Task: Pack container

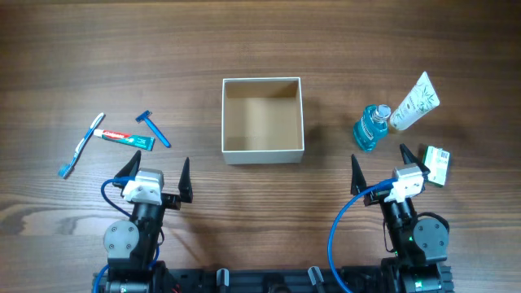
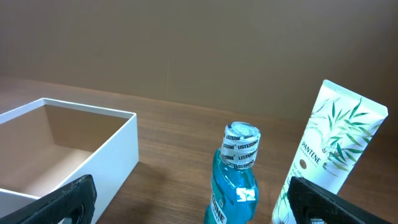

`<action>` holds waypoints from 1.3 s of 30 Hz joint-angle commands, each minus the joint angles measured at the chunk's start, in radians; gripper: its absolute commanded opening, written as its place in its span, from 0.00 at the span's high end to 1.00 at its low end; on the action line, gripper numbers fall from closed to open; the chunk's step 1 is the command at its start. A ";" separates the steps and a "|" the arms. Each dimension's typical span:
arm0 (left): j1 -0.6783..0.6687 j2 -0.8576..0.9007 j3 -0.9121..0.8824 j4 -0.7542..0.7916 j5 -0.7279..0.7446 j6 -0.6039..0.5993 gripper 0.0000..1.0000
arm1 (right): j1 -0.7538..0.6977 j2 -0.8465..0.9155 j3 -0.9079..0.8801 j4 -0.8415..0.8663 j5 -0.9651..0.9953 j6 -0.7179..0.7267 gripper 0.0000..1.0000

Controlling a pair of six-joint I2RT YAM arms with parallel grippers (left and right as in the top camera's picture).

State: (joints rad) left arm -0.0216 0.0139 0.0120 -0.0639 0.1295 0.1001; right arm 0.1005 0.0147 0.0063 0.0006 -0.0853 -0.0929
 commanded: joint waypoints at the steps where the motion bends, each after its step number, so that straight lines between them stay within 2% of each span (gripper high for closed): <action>1: -0.007 -0.006 -0.006 0.003 0.038 0.016 0.00 | 0.003 0.002 -0.001 0.002 0.014 -0.012 0.00; 15: -0.007 -0.006 -0.006 0.003 0.038 0.015 0.00 | 0.003 0.003 -0.001 0.002 0.013 -0.007 0.00; 18: -0.007 -0.006 -0.006 0.005 0.038 0.012 0.00 | 0.003 0.003 -0.001 0.002 0.014 0.044 0.00; 25: -0.007 -0.005 0.019 -0.010 0.038 -0.277 0.00 | 0.003 0.018 0.018 -0.023 0.013 0.334 0.00; 27: -0.007 0.004 0.062 -0.039 0.037 -0.296 0.00 | 0.003 0.032 0.049 -0.058 0.006 0.382 0.00; 31: -0.007 0.068 0.186 -0.141 0.033 -0.296 0.00 | 0.003 0.088 0.136 -0.133 0.005 0.385 0.00; 39: -0.007 0.355 0.507 -0.352 -0.015 -0.296 0.00 | 0.003 0.346 0.426 -0.337 -0.003 0.378 0.00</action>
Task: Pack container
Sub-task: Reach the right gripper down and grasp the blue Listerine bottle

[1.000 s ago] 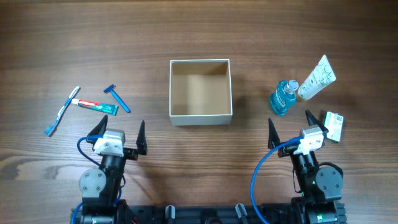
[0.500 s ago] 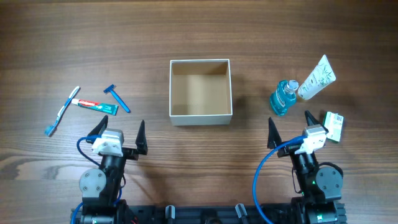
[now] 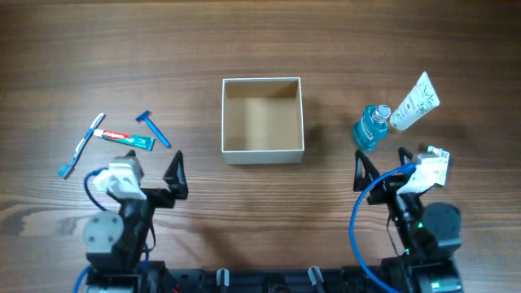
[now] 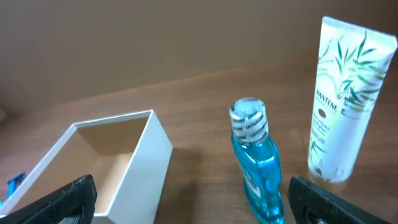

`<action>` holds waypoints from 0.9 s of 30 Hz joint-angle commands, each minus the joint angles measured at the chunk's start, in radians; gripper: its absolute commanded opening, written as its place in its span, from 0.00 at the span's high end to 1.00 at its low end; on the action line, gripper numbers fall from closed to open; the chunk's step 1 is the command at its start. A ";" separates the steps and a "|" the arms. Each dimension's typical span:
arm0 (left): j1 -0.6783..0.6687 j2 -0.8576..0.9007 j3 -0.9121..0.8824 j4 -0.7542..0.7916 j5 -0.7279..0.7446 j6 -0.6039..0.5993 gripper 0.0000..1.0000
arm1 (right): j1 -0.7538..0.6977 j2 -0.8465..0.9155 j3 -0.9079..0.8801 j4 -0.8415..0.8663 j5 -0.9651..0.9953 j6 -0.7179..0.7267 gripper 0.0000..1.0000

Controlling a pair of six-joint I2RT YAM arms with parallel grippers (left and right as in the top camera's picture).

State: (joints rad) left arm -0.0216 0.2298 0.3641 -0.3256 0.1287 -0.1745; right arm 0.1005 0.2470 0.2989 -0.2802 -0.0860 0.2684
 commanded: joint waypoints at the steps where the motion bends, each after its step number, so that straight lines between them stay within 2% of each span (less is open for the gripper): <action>1: -0.007 0.183 0.200 -0.129 -0.031 -0.021 0.00 | 0.003 0.148 0.169 -0.084 -0.008 0.002 0.00; 4: -0.007 0.334 0.351 -0.274 -0.060 -0.021 0.00 | 0.003 0.311 0.338 -0.220 -0.035 -0.068 0.00; 10: -0.007 0.589 0.582 -0.565 -0.058 -0.020 0.00 | 0.002 0.624 0.651 -0.500 -0.043 -0.091 0.00; 13: -0.007 0.666 0.640 -0.642 -0.036 -0.021 0.00 | 0.002 0.771 0.789 -0.642 -0.050 -0.165 0.00; 16: -0.007 0.704 0.645 -0.658 0.021 -0.021 0.00 | 0.002 0.915 0.913 -0.766 -0.050 -0.217 0.00; 19: -0.007 0.720 0.645 -0.658 0.020 -0.021 0.00 | 0.002 0.983 0.951 -0.774 -0.025 -0.274 0.00; 21: -0.007 0.721 0.645 -0.656 0.020 -0.021 0.00 | -0.010 1.020 0.951 -0.736 0.039 -0.260 0.00; 27: -0.007 0.721 0.645 -0.654 0.020 -0.021 0.00 | -0.089 1.130 0.951 -0.695 0.026 -0.299 0.00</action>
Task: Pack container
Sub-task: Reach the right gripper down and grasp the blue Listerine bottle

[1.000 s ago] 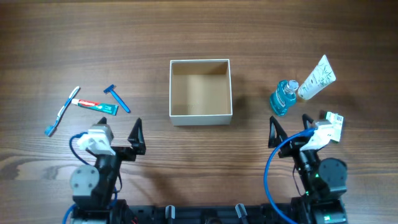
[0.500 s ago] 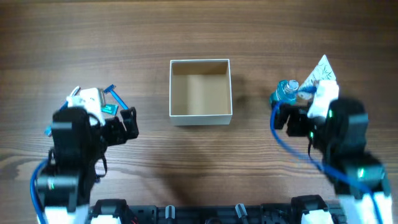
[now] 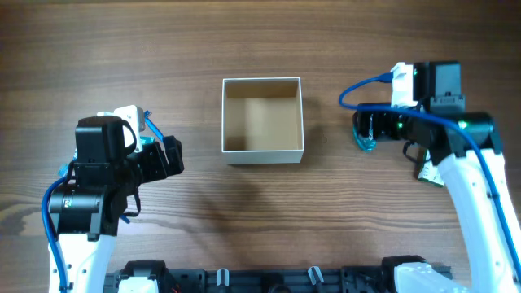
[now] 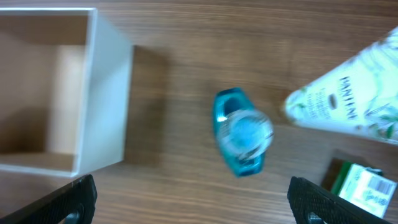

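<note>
The white open box (image 3: 262,150) stands mid-table, and its wall (image 4: 106,93) fills the left of the right wrist view. My right gripper (image 3: 383,130) hangs open over the blue mouthwash bottle (image 4: 242,134), looking straight down at its cap. Its fingertips (image 4: 78,199) stand wide apart, and nothing is between them (image 4: 196,208). The white Pantene tube (image 4: 354,99) lies right of the bottle. My left gripper (image 3: 167,156) is left of the box, its fingers spread. That arm hides the toothbrush, toothpaste and razor.
A small green-and-white carton (image 4: 364,186) lies near the bottle's right side and peeks out under my right arm (image 3: 425,171). A bare strip of wood separates the box from the bottle.
Both arms have reached out from the front edge. The right gripper was short of the bottle and is now above it, pointing down. The left arm now covers the toothbrush, toothpaste and razor.
Both arms sat folded at the front edge with open grippers and all items lying untouched. Then each had turned outward, the left toward the toothpaste group, the right toward the bottle and tube. Now both are over those groups, with nothing held.
</note>
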`<action>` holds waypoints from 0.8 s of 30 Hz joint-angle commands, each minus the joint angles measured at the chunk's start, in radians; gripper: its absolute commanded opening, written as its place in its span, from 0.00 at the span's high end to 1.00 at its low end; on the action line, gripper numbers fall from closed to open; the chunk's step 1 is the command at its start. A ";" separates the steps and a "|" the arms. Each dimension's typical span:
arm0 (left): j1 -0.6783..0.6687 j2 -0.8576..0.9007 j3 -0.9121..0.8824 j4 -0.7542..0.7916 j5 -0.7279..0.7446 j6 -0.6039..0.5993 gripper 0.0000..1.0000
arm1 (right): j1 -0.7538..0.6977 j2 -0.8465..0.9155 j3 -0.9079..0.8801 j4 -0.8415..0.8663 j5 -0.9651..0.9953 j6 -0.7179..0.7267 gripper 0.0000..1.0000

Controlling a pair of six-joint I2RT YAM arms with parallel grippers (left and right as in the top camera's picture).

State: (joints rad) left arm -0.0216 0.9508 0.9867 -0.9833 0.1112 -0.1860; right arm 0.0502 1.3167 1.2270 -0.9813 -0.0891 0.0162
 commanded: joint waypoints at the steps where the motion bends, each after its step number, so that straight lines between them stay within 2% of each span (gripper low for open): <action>1: -0.007 0.000 0.023 0.004 0.037 -0.009 0.00 | -0.053 0.087 0.023 0.006 0.029 -0.055 0.00; 15: -0.007 0.000 0.023 0.028 0.037 -0.009 0.00 | -0.064 0.257 0.023 0.031 0.028 -0.121 0.00; 20: -0.007 0.000 0.023 0.029 0.037 -0.009 0.00 | -0.064 0.266 0.022 0.073 0.021 -0.121 0.04; 24: -0.007 0.000 0.023 0.028 0.037 -0.009 0.00 | -0.064 0.266 0.022 0.100 0.021 -0.121 0.10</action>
State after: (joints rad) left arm -0.0216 0.9508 0.9867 -0.9581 0.1150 -0.1864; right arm -0.0132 1.5673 1.2289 -0.8974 -0.0738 -0.0952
